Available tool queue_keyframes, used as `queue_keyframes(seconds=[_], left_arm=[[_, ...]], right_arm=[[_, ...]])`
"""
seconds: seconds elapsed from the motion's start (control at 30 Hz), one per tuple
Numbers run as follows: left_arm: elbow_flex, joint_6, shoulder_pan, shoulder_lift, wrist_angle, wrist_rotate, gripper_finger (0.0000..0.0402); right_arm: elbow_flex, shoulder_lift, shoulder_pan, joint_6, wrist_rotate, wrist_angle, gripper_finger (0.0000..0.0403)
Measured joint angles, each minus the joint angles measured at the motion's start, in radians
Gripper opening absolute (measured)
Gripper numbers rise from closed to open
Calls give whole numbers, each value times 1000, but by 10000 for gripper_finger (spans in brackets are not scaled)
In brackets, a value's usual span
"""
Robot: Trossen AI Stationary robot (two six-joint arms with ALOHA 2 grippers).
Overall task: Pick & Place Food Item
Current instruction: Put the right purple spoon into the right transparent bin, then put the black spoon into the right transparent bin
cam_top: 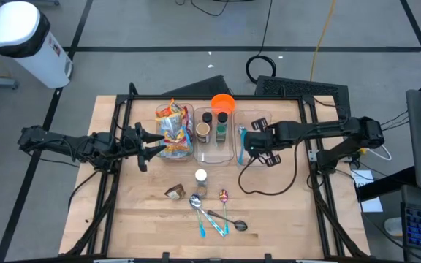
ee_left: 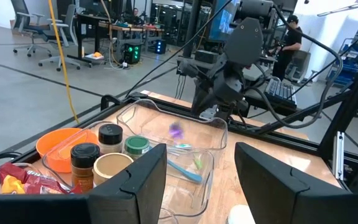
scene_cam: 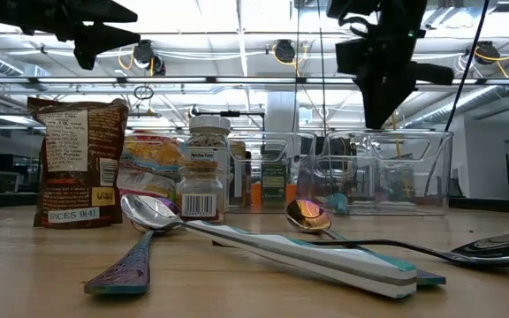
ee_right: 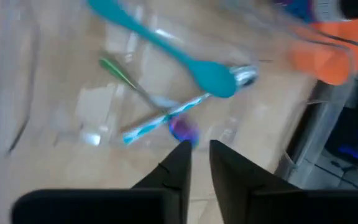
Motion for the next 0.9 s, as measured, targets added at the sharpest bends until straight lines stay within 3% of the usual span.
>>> queue_keyframes(seconds=[0.1, 0.3, 0.47, 0.6, 0.9], left_arm=[[0, 0, 0, 0, 0, 0, 198], [0, 0, 0, 0, 0, 0, 198], [0, 0, 0, 0, 0, 0, 198], [0, 0, 0, 0, 0, 0, 198], [0, 0, 0, 0, 0, 0, 198]], right_arm=[[0, 0, 0, 41, 43, 44, 67], [0, -12, 8, 112, 312, 125, 137], [0, -43, 46, 210, 335, 208, 174], [0, -67, 106, 330, 249, 266, 186], [-16, -81, 308, 511, -126, 420, 177]])
